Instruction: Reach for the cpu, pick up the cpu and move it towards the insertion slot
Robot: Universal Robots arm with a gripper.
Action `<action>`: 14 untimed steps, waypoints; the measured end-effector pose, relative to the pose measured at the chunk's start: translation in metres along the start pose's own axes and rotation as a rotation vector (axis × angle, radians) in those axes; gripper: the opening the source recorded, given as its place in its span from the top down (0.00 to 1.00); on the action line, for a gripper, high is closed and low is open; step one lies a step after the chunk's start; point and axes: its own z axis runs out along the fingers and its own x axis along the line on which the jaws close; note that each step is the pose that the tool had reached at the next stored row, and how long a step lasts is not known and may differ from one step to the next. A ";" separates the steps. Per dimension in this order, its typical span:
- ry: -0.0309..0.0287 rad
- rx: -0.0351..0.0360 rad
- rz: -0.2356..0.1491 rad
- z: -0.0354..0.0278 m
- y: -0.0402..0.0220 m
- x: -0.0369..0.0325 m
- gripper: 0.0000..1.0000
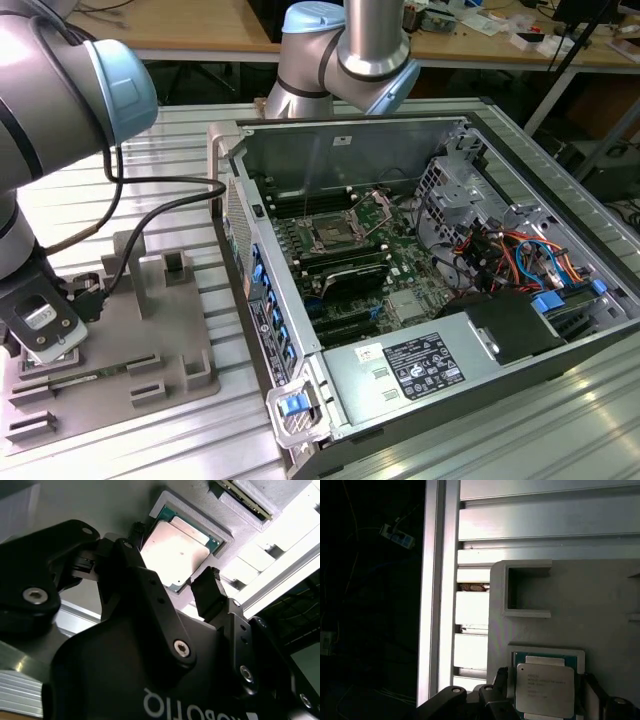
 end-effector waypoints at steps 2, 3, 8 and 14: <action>0.0001 0.0000 0.000 0.0001 0.0000 0.0000 0.34; -0.0001 0.0000 0.000 0.0003 0.0000 0.0000 0.34; 0.0001 0.0057 0.000 0.0007 0.0000 0.0000 0.34; 0.0013 0.0075 -0.032 0.0014 0.0000 0.0000 0.34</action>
